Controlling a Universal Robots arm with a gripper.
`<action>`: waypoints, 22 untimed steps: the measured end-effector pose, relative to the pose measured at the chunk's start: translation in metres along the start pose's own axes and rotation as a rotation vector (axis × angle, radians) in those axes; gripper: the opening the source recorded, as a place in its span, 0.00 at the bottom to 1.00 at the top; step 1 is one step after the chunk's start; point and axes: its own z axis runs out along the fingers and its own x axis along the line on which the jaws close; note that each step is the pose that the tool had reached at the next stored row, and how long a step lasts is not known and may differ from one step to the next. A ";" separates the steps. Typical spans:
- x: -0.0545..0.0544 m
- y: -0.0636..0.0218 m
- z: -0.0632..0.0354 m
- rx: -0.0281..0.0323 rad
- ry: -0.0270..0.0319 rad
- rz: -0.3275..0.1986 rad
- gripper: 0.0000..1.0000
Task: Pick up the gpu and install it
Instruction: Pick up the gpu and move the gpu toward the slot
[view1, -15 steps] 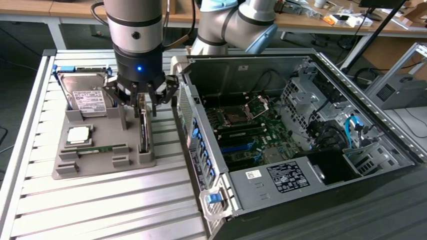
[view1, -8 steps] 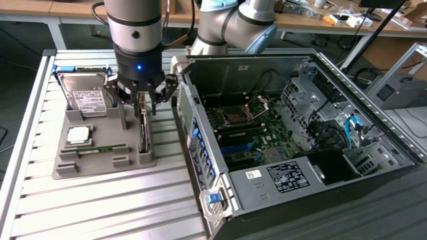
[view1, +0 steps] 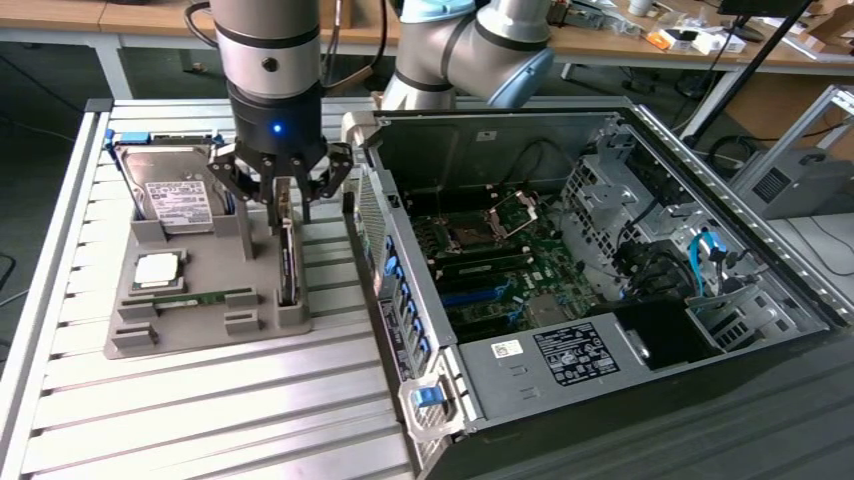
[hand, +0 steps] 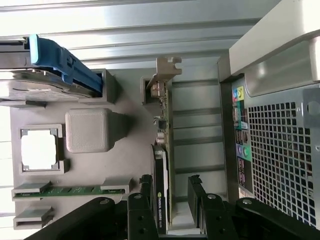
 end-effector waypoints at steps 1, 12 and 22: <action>0.000 0.0010 0.0004 0.0000 0.0000 0.000 0.42; 0.004 0.0077 0.0113 0.0000 0.0000 0.000 0.42; 0.006 0.0072 0.0208 0.0000 0.0001 0.000 0.42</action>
